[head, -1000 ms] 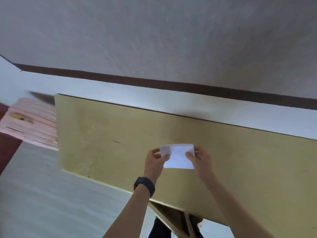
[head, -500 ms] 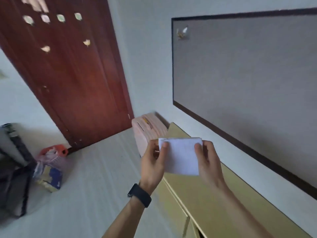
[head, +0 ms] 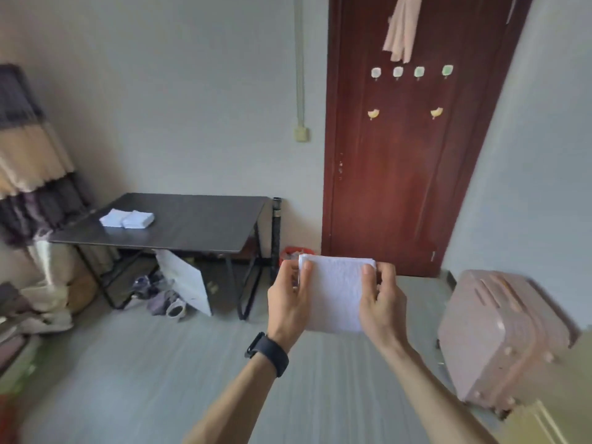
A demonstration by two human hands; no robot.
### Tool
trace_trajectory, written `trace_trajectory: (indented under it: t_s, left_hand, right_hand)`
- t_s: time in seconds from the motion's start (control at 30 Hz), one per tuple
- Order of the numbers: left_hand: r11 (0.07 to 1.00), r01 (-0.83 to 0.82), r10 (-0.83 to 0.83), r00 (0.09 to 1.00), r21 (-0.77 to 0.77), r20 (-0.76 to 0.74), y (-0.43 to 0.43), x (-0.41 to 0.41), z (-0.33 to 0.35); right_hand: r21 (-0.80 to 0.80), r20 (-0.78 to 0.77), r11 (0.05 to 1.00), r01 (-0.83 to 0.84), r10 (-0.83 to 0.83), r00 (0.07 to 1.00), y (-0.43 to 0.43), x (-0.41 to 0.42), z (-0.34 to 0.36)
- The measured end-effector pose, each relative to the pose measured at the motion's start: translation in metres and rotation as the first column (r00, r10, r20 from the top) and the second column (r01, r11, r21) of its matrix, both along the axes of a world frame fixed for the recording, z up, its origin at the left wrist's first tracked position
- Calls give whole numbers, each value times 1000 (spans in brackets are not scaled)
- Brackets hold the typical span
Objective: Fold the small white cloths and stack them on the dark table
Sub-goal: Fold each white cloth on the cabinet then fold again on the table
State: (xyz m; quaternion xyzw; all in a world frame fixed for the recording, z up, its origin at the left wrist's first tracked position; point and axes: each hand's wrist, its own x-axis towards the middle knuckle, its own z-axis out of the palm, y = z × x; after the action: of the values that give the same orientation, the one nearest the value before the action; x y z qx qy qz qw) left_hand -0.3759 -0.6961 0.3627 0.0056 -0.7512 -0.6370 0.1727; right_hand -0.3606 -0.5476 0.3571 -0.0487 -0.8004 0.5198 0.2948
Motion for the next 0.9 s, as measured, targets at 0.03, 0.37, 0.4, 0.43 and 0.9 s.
trace_trajectory:
  t_s: [0.03, 0.37, 0.4, 0.43, 0.9]
  left_hand:
    - [999, -36, 36, 999, 18, 26, -30, -8, -4]
    - [924, -377, 354, 908, 68, 225, -279, -110, -43]
    - [918, -392, 367, 896, 54, 252, -302, -125, -47]
    - [917, -397, 373, 885, 32, 280, -325, -139, -49]
    - [884, -429, 273, 798, 188, 538, -622, -304, -104]
  right_hand:
    - [-6, 16, 999, -53, 54, 998, -28, -14, -1]
    - [-108, 171, 893, -437, 450, 877, -278, -170, -35]
    - [-126, 202, 868, -480, 496, 844, -299, -189, -38]
    - [-147, 240, 837, -527, 547, 802, -320, -209, -42]
    - [-400, 453, 499, -769, 837, 307, -600, -431, -102]
